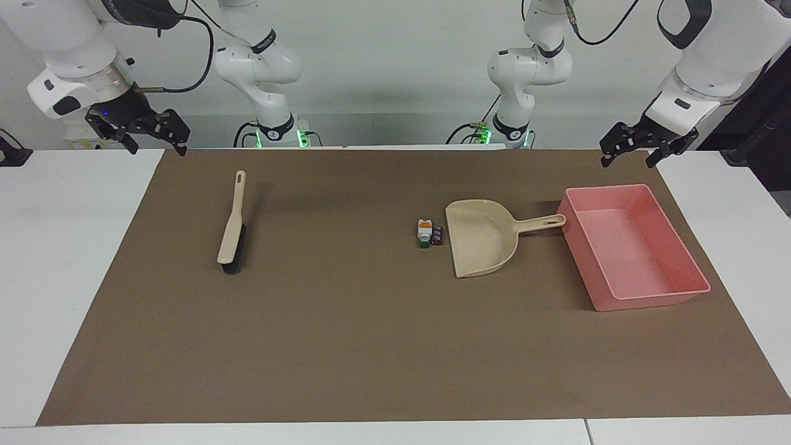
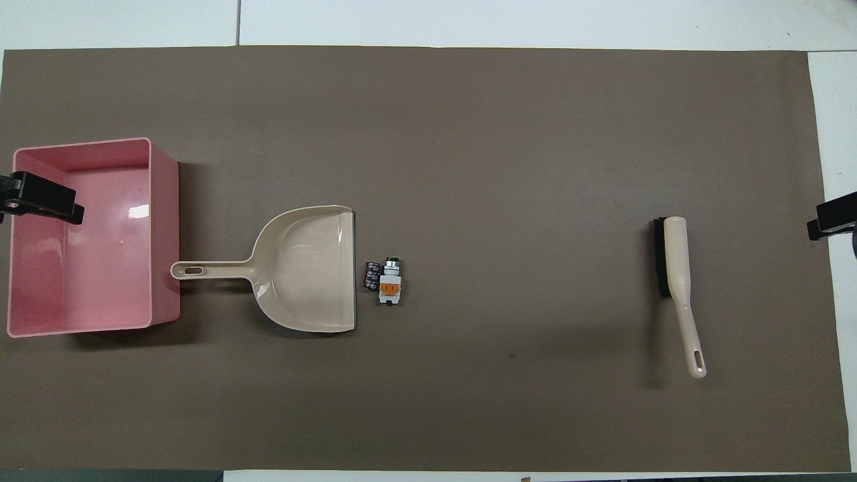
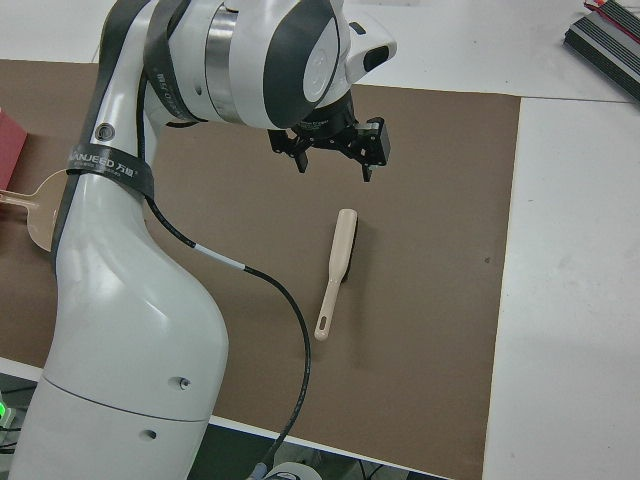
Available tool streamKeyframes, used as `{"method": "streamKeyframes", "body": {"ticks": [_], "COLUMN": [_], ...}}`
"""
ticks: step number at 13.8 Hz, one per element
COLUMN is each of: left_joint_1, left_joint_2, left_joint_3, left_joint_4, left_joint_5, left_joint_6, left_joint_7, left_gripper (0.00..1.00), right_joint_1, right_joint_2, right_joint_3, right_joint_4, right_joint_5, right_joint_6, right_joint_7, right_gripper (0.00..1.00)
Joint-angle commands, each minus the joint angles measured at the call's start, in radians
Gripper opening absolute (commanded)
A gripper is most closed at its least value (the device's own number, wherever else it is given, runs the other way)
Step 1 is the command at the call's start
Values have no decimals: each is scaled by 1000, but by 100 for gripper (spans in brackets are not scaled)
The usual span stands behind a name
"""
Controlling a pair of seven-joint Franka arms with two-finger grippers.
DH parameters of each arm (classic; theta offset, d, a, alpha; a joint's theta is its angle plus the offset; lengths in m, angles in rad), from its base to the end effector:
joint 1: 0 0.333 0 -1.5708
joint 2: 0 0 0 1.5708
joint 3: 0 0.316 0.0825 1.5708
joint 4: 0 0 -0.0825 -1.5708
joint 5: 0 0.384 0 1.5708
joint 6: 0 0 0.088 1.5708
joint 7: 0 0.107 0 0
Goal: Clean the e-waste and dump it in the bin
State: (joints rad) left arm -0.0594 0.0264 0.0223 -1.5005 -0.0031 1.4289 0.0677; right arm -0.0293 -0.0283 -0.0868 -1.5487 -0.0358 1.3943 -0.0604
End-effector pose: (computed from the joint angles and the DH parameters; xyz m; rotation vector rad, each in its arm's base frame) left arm 0.5475 -0.0209 0.6309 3.1295 -0.1646 -0.1536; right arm 0.5226 -0.0660 0.6357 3.1119 -0.0927 -0.2005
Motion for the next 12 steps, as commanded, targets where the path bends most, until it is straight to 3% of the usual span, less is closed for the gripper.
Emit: {"method": "streamKeyframes", "body": {"ticks": [1, 9, 12], "left_joint_1": [3, 0, -2], "left_joint_2": [-23, -20, -19], "left_joint_3": [1, 1, -1], "left_joint_4": [-26, -27, -35], "left_joint_5": [-12, -12, -12], "left_joint_6": [5, 59, 90], "left_joint_7": [1, 21, 192], "left_gripper": [99, 99, 99], "right_joint_1": [-11, -8, 0], "right_joint_2": [-24, -24, -41], "right_joint_3": [7, 9, 9], "right_joint_4": [-31, -33, -71], "right_joint_5": [-4, -4, -3], "right_joint_6": [12, 11, 26], "right_joint_7": [5, 11, 11], "right_gripper": [99, 99, 99]}}
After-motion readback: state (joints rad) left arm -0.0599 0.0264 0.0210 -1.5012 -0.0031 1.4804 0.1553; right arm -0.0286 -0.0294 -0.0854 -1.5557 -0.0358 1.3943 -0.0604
